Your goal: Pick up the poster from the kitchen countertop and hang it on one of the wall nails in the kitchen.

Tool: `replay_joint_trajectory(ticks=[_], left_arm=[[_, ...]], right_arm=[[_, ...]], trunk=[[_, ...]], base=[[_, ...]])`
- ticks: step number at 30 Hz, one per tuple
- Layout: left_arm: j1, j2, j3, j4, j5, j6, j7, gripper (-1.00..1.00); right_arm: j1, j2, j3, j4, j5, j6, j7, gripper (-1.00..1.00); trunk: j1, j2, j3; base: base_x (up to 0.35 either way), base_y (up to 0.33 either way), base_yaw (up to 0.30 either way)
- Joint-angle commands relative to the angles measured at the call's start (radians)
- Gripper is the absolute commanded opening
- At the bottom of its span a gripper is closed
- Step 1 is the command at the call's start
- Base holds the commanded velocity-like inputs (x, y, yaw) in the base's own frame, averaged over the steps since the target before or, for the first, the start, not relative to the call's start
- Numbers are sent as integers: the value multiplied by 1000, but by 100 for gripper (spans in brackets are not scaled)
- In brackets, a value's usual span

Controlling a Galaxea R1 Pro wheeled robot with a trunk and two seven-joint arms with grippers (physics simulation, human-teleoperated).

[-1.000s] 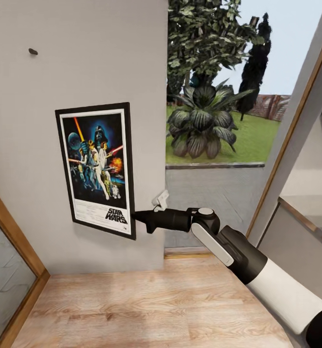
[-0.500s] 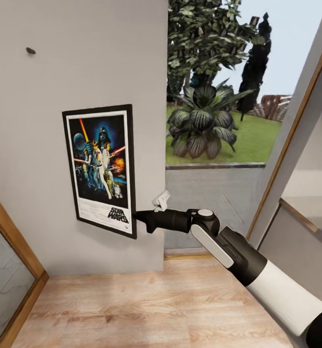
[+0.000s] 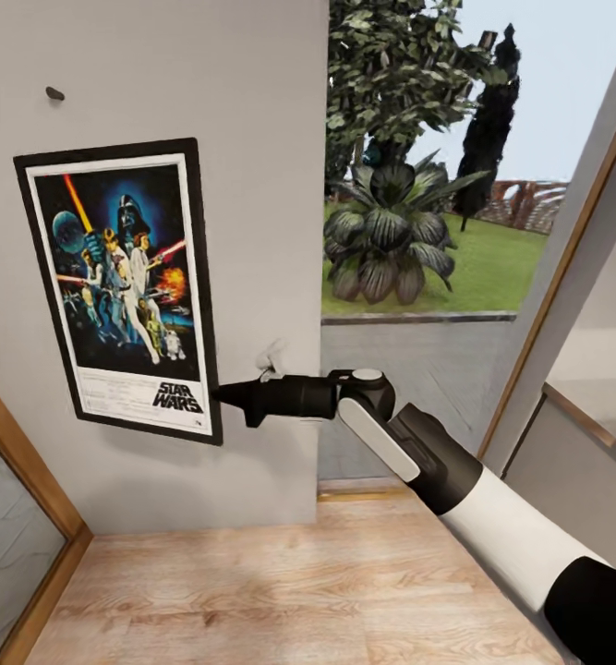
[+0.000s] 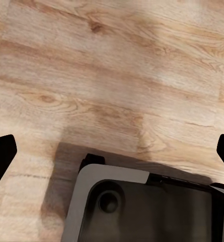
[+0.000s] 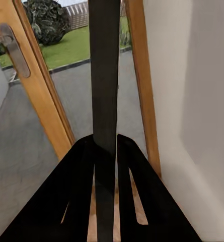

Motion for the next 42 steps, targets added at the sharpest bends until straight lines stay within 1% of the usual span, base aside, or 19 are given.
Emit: replay_joint_trajectory(ticks=[1,5,9,10,14,17,21,27,30,33,37,42], left_arm=[[0,0,1,-1,7,2,-5,100],[0,0,1,-1,7,2,-5,100],[0,1,1,-2,7,2,-5,100],[0,1,1,-1,7,2,-4,100],[0,1,1,-1,7,2,-4,100],[0,1,1,-1,7,1,-4,100],[0,1,1,0,6,1,-4,100],[0,1,1,0,6,1,-4,100],[0,1,1,0,6,0,-4,100],[0,1,1,0,6,0,-4,100],[0,1,1,0,6,0,-4,100],[0,1,1,0,6,0,-4,100]], right_arm=[[-5,3,1,0,-8,9,1,-100],[-28,14,-2,0,-9,58,4,-100],[-33,24,-44,0,-9,70,5,-100],[-33,33,-57,0,-8,72,5,-100],[-35,50,-79,0,-7,76,5,-100],[-36,52,-83,0,-7,76,4,-100],[-43,53,-110,0,-7,76,4,-100],[-60,53,-119,5,-7,77,4,-100],[-82,57,-120,27,-8,78,4,-100],[-105,84,-120,54,-9,83,5,-100],[-129,99,-121,73,-10,129,4,-100],[-158,114,-123,95,-10,157,4,-100]], trunk=[[1,-2,-2],[1,-2,-2],[1,-2,-2],[1,-2,-2],[1,-2,-2],[1,-2,-2],[1,-2,-2],[1,-2,-2],[1,-2,-2],[1,-2,-2],[1,-2,-2],[1,-2,-2]], base=[[16,13,0],[138,128,0],[120,114,0],[50,48,0],[88,78,0],[99,88,0],[28,57,0],[6,197,0],[1,95,0],[0,33,0],[0,11,0],[0,3,0]])
